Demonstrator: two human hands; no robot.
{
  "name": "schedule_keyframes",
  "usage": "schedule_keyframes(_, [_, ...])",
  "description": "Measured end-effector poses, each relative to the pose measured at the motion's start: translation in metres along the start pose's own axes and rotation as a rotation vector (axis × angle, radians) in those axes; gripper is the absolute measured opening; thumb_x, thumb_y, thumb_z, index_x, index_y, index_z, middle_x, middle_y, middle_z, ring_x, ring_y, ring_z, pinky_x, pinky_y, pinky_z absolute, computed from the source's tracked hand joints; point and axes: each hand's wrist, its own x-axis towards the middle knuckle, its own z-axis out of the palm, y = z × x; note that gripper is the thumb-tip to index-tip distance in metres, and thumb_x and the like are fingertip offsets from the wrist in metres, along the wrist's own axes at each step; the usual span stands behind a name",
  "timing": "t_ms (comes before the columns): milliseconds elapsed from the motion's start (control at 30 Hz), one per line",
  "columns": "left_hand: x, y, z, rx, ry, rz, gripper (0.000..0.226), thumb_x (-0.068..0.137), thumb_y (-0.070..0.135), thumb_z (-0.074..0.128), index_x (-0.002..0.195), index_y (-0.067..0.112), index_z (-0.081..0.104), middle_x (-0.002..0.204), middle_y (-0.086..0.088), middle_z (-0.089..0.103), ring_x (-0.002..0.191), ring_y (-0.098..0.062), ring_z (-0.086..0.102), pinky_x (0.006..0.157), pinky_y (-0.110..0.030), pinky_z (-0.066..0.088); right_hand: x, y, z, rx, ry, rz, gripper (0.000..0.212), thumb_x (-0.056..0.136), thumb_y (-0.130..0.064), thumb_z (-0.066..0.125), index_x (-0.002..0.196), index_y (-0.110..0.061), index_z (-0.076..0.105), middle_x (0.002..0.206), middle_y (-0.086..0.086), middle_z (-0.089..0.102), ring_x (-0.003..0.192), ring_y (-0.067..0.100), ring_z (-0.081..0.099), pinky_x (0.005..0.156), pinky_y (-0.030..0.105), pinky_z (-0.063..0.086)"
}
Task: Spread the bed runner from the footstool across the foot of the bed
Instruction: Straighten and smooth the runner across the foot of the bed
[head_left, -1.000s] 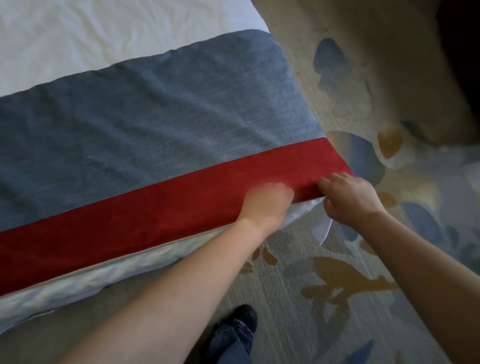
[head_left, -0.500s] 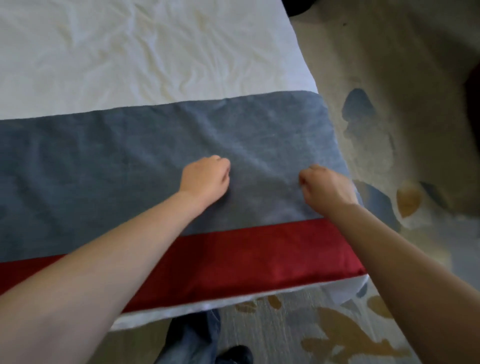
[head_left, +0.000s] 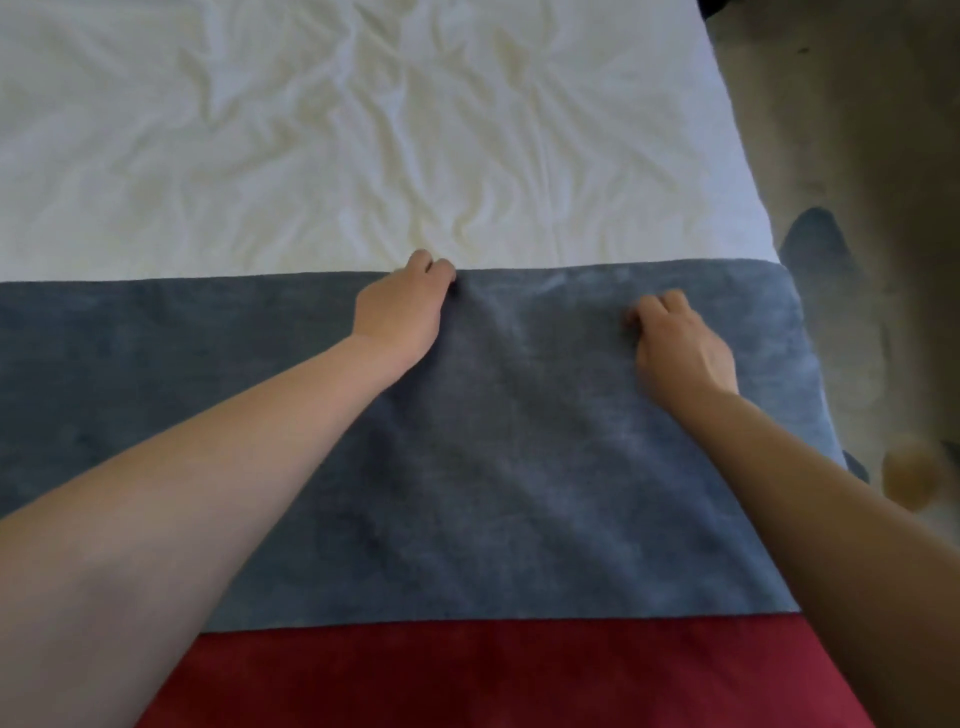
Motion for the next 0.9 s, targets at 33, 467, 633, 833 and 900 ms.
schedule_keyframes(33, [0.007,0.001,0.001,0.001,0.014,0.007,0.027,0.092,0.008,0.04,0.116,0.013,0.05,0.111,-0.009,0.05,0.074,-0.027,0.055,0.055,-0.036,0.044,0.011,-0.001,-0.001,0.002,0.016,-0.005,0.025,0.091,-0.006,0.043,0.113,-0.012,0.054,0.116,0.013,0.045,0.095,0.037,0.054,0.059,0.036,0.036])
schedule_keyframes(467, [0.073,-0.001,-0.015,-0.152,-0.271,-0.097,0.013,0.091,0.029,0.059,0.083,0.02,0.065,0.09,0.004,0.062,0.081,-0.018,0.058,0.068,-0.032,0.045,0.112,0.036,-0.014,-0.169,-0.218,-0.088,0.024,0.098,-0.037,0.045,0.094,-0.015,0.057,0.094,0.006,0.041,0.073,0.031,0.05,0.063,0.038,0.039])
schedule_keyframes(633, [0.083,0.013,-0.013,-0.113,-0.24,-0.079,0.009,0.09,0.026,0.055,0.084,0.022,0.06,0.092,0.004,0.057,0.082,-0.018,0.056,0.065,-0.032,0.042,0.121,0.064,-0.021,-0.108,-0.221,-0.119,0.029,0.098,-0.038,0.04,0.088,-0.015,0.055,0.095,0.009,0.053,0.076,0.034,0.055,0.067,0.04,0.044])
schedule_keyframes(833, [0.077,-0.012,-0.021,-0.152,-0.388,-0.157,0.013,0.086,0.017,0.055,0.094,0.025,0.062,0.095,0.007,0.06,0.089,-0.017,0.056,0.079,-0.037,0.05,0.134,0.112,-0.041,-0.209,-0.373,-0.15,0.008,0.092,-0.023,0.048,0.088,-0.022,0.055,0.102,0.007,0.059,0.082,0.03,0.057,0.07,0.038,0.047])
schedule_keyframes(900, [0.075,-0.012,-0.017,-0.136,-0.349,-0.142,0.013,0.089,0.016,0.055,0.096,0.023,0.062,0.096,0.005,0.06,0.089,-0.018,0.055,0.082,-0.039,0.05,0.136,0.118,-0.039,-0.25,-0.361,-0.12,0.017,0.095,-0.026,0.047,0.08,-0.02,0.053,0.093,0.007,0.059,0.073,0.029,0.057,0.066,0.038,0.047])
